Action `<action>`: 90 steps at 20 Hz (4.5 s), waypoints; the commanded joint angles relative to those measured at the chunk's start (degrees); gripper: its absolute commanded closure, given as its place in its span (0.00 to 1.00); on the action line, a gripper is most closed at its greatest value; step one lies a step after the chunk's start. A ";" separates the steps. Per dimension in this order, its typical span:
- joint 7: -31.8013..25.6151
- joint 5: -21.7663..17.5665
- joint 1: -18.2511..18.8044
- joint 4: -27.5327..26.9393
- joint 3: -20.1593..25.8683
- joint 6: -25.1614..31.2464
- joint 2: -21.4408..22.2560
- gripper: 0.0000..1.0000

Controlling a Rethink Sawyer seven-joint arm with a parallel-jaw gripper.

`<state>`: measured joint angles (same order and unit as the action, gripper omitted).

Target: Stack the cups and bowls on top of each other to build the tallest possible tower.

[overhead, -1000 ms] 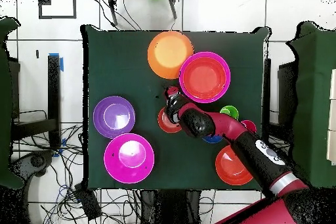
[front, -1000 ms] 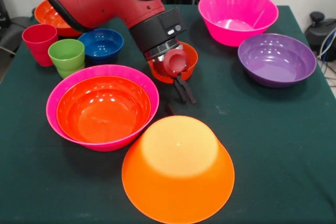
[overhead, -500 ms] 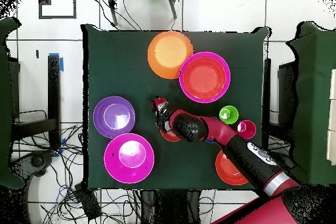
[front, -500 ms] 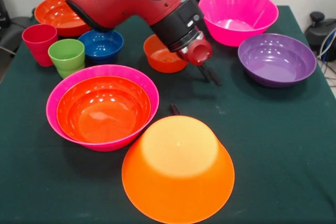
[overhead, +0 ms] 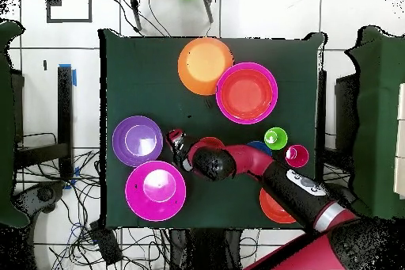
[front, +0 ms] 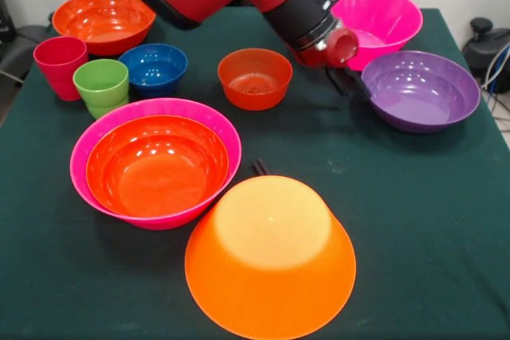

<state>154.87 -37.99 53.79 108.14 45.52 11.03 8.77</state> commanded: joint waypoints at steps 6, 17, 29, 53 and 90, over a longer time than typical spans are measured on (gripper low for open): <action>3.09 -1.75 -10.67 4.02 -5.19 -14.11 19.80 0.00; 2.27 0.90 -17.10 4.28 -12.79 -16.40 28.33 0.00; 0.83 4.15 -18.10 4.56 -14.09 -9.62 34.52 0.00; 1.66 6.40 -20.95 6.18 -18.28 -13.49 29.39 0.00; -6.54 -5.14 -27.63 -1.47 -28.16 -17.66 39.17 1.00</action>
<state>154.87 -36.78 29.87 110.66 23.43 -5.50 45.57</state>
